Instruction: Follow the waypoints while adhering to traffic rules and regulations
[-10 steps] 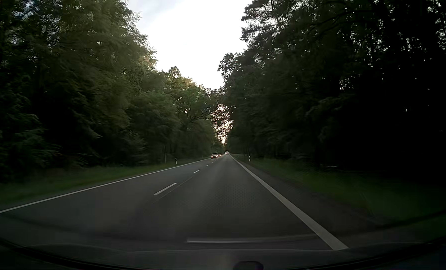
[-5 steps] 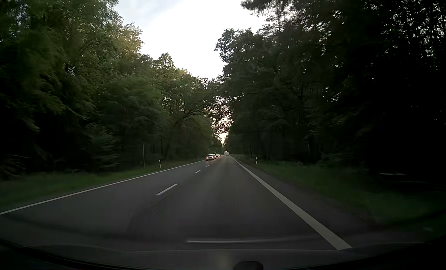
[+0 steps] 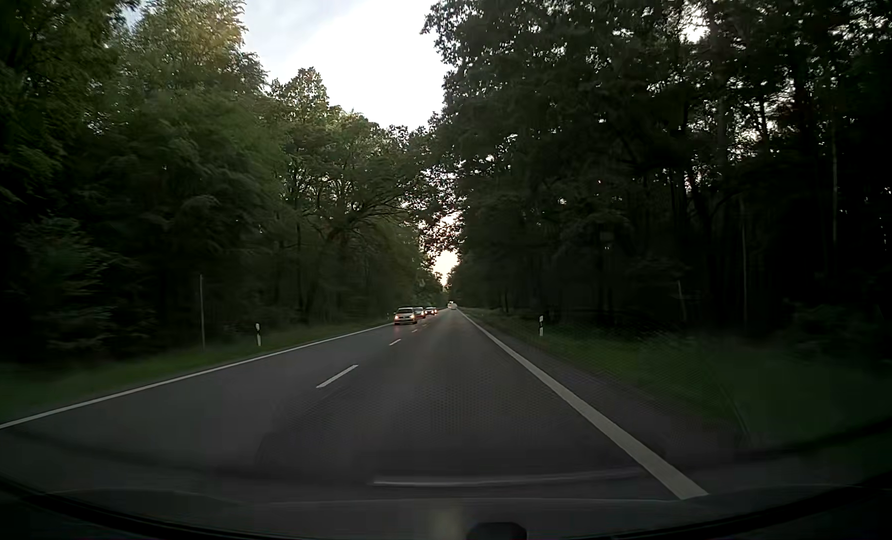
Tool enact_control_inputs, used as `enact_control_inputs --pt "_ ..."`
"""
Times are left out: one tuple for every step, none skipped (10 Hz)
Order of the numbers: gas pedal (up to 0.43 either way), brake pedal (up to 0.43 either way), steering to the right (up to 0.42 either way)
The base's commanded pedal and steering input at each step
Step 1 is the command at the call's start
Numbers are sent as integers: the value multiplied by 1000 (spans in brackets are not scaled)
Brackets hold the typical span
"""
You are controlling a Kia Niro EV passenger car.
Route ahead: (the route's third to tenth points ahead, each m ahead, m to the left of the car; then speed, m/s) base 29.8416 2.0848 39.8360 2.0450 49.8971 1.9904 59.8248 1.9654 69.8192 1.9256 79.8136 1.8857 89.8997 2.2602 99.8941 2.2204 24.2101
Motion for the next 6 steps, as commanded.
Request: enact_control_inputs --pt "268 0 0" --pt "268 0 0" --pt "268 0 0" --pt "268 0 0" --pt "268 0 0" --pt "268 0 0"
